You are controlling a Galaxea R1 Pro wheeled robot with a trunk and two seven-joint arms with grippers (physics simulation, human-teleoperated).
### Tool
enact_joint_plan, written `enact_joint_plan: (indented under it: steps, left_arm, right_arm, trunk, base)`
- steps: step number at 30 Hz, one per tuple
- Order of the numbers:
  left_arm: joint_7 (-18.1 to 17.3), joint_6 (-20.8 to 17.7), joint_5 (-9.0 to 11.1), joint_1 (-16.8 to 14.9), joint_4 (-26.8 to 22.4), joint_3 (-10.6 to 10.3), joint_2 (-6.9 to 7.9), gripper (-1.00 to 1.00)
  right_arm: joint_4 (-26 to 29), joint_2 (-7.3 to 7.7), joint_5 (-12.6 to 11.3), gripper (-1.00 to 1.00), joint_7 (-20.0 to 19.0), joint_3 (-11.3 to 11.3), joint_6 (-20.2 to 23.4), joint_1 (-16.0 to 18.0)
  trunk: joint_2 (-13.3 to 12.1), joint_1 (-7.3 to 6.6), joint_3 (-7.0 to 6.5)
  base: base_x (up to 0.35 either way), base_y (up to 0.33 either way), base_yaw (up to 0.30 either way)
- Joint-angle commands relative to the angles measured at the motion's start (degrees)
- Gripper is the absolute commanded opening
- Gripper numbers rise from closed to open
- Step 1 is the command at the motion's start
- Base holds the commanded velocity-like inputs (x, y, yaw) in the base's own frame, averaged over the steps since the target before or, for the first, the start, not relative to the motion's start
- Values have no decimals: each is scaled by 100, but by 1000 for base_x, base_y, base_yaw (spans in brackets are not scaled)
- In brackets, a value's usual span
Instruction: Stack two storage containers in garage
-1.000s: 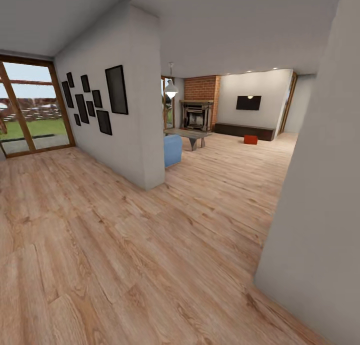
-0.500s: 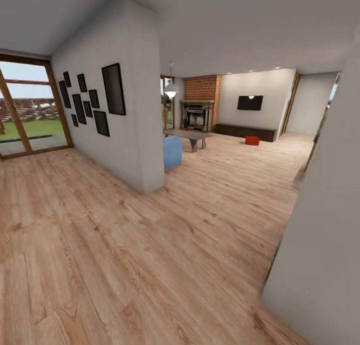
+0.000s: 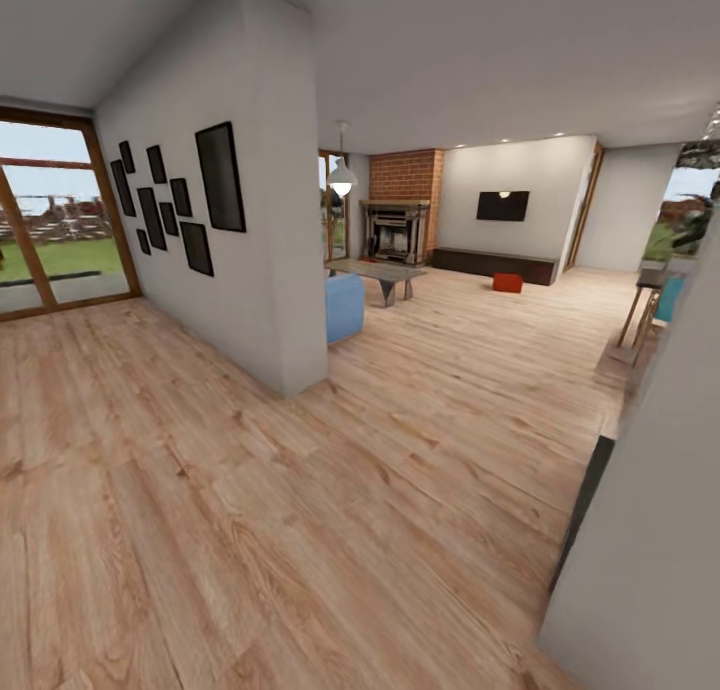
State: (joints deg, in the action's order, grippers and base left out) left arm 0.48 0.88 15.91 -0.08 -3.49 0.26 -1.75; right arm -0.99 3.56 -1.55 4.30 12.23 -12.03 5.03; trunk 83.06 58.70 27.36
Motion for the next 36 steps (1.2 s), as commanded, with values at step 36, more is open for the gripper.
enact_joint_plan:
  steps: [36]
  left_arm:
    - [5, -5, 33, -1, 5, -10, -3, 100]
  right_arm:
    - [-14, 4, -26, 100, 38, 38, -54, 3]
  trunk:
    - [2, 3, 5]
  base:
    - [322, 0, 0]
